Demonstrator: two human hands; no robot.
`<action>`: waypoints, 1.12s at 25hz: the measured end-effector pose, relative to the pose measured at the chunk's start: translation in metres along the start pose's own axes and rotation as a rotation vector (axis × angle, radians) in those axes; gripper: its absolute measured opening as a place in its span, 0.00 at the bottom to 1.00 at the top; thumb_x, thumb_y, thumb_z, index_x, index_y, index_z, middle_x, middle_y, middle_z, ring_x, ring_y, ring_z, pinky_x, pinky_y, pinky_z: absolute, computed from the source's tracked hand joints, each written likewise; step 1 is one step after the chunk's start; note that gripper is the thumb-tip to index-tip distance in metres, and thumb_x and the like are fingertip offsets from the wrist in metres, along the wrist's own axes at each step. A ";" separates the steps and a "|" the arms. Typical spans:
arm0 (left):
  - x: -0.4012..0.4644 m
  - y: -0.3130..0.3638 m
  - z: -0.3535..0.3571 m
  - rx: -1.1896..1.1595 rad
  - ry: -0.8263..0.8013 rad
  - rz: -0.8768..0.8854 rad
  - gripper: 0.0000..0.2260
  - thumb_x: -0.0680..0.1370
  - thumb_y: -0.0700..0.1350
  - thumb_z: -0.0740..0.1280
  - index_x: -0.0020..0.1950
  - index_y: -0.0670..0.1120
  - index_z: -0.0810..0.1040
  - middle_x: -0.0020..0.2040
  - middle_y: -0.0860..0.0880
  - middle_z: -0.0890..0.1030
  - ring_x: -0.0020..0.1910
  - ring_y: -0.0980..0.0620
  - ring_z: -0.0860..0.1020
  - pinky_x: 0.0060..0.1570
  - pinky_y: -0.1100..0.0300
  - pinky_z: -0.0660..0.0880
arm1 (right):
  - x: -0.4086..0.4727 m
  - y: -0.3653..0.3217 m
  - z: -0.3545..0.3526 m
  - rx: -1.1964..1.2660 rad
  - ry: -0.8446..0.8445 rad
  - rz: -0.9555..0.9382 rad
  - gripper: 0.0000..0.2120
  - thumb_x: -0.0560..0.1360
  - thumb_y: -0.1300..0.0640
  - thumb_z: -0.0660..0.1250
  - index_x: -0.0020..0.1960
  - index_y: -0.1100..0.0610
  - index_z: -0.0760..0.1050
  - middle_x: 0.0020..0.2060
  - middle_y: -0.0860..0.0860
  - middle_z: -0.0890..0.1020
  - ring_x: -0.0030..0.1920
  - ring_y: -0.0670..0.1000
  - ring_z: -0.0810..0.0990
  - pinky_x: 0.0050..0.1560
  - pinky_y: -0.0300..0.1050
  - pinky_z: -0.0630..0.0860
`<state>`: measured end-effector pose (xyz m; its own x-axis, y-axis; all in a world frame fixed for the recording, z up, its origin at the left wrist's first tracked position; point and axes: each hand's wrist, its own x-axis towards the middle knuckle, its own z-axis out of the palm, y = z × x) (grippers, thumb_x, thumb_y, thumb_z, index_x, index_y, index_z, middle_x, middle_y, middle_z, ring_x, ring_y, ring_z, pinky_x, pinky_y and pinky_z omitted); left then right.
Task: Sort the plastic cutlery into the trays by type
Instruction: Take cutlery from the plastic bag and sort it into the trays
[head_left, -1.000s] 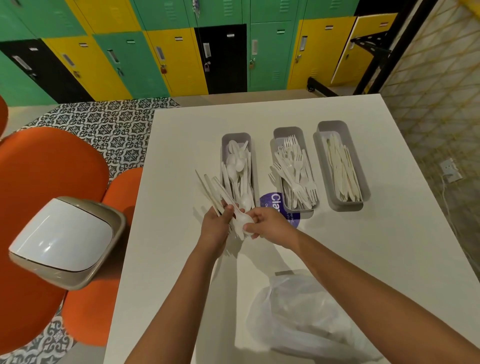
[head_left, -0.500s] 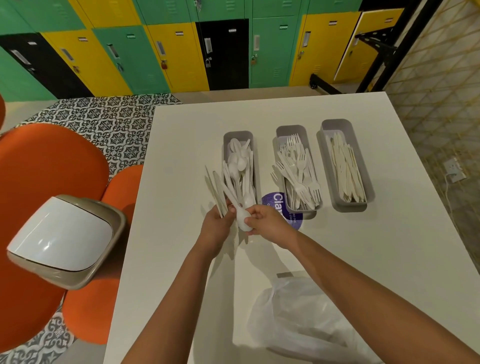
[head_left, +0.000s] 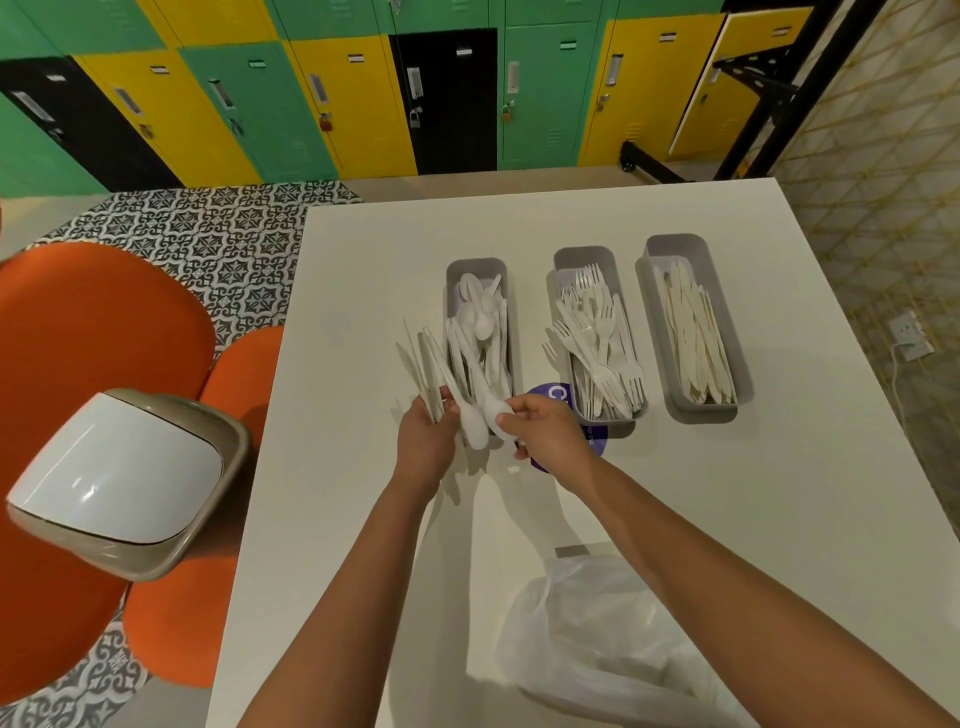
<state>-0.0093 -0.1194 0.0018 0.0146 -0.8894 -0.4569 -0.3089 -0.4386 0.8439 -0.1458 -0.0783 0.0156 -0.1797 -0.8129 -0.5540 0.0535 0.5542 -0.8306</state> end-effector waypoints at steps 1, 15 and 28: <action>0.002 0.002 0.000 0.012 0.004 0.004 0.12 0.80 0.42 0.61 0.61 0.41 0.74 0.54 0.44 0.79 0.50 0.47 0.77 0.49 0.57 0.72 | 0.002 0.000 -0.001 -0.035 0.018 0.002 0.04 0.75 0.62 0.67 0.50 0.60 0.76 0.36 0.49 0.78 0.32 0.44 0.74 0.31 0.31 0.74; 0.033 0.012 -0.002 0.303 -0.022 0.083 0.09 0.78 0.41 0.62 0.55 0.38 0.75 0.49 0.40 0.80 0.52 0.42 0.77 0.48 0.57 0.69 | 0.030 0.006 0.011 -0.346 0.147 -0.073 0.13 0.70 0.59 0.72 0.34 0.59 0.69 0.27 0.49 0.68 0.30 0.49 0.68 0.37 0.41 0.67; 0.031 0.026 -0.008 0.113 -0.146 0.081 0.05 0.79 0.40 0.62 0.52 0.44 0.77 0.42 0.50 0.79 0.42 0.52 0.76 0.43 0.61 0.72 | 0.016 -0.010 0.020 -0.434 0.135 -0.270 0.12 0.77 0.56 0.63 0.59 0.57 0.75 0.47 0.49 0.72 0.46 0.49 0.73 0.45 0.42 0.71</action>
<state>-0.0090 -0.1593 0.0124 -0.1498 -0.8895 -0.4317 -0.4085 -0.3419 0.8463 -0.1298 -0.1000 0.0139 -0.2570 -0.9227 -0.2873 -0.4192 0.3743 -0.8272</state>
